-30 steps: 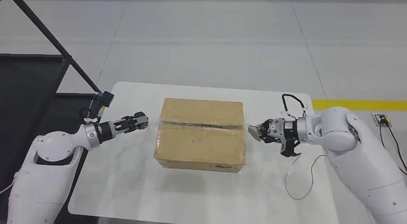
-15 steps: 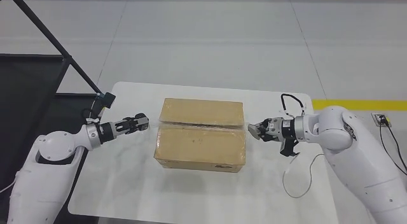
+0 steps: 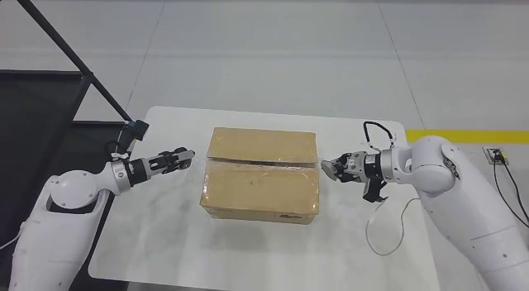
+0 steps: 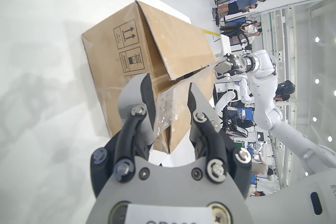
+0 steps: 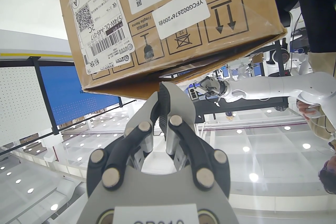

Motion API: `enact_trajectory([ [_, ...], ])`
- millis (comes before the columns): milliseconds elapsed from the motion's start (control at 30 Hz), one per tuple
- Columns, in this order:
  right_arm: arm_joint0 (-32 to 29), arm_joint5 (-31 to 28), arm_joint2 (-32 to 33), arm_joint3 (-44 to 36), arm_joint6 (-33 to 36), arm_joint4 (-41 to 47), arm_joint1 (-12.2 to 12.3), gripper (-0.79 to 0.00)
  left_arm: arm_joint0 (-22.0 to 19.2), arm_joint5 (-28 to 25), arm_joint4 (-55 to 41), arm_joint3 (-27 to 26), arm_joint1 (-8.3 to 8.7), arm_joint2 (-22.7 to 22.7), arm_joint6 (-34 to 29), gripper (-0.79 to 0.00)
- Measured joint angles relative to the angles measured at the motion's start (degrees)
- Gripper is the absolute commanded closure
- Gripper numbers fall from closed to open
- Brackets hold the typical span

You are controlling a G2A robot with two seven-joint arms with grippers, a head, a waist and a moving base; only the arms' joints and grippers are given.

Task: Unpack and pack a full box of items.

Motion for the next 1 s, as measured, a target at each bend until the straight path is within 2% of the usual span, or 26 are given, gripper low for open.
enact_trajectory([
  [233, 0.16, -0.36, -0.27, 0.29, 0.26, 0.40, -0.03, 0.000, 0.44, -1.29, -0.16, -0.64, 0.26, -0.90, 3.04, -0.339],
  [333, 0.18, -0.45, -0.33, 0.31, 0.31, 0.42, -0.01, 0.000, 1.42, -1.97, -0.78, -2.08, 0.44, -2.11, 5.60, -0.329],
  [400, 0.20, -0.46, -0.39, 0.31, 0.20, 0.56, 0.01, 0.000, 2.39, -2.51, -1.38, -3.56, 0.59, -3.04, 6.99, -0.351],
  [433, 0.21, -0.47, -0.42, 0.32, 0.16, 0.61, 0.02, 0.000, 2.86, -2.71, -1.61, -4.33, 0.67, -3.46, 7.45, -0.594],
  [467, 0.22, -0.50, -0.44, 0.33, 0.11, 0.63, 0.02, 0.000, 3.37, -2.87, -1.83, -5.16, 0.75, -3.91, 7.99, -0.643],
  [500, 0.23, -0.55, -0.47, 0.33, 0.06, 0.67, 0.03, 0.000, 4.14, -3.11, -2.33, -6.46, 0.83, -4.47, 8.65, -0.637],
  [533, 0.23, -0.59, -0.48, 0.34, 0.07, 0.72, 0.04, 0.000, 4.81, -3.36, -2.78, -7.61, 0.89, -4.77, 8.75, -0.668],
  [567, 0.22, -0.59, -0.48, 0.34, 0.15, 0.81, 0.04, 0.000, 5.55, -3.67, -3.18, -8.90, 0.97, -4.98, 8.35, -0.727],
  [700, 0.11, -0.32, -0.47, 0.38, 0.66, 0.84, 0.07, 0.000, 8.68, -3.55, -2.11, -13.74, 1.50, -5.58, 5.22, -0.677],
  [800, -0.03, -0.18, -0.42, 0.31, 1.10, 0.73, 0.11, 0.000, 9.84, -2.61, -0.09, -14.15, 1.74, -5.91, 5.64, -0.622],
  [900, -0.15, -0.15, -0.37, 0.17, 1.25, 0.61, 0.17, 0.000, 10.93, -3.08, -1.25, -14.26, 1.87, -6.40, 5.55, -0.606],
  [933, -0.18, -0.16, -0.37, 0.12, 1.25, 0.59, 0.18, 0.000, 11.45, -3.46, -2.50, -14.50, 1.94, -6.81, 5.04, -0.563],
  [1000, -0.22, -0.16, -0.37, 0.00, 1.22, 0.55, 0.22, 0.000, 12.91, -4.04, -4.17, -15.01, 2.23, -8.45, 4.68, -0.533],
])
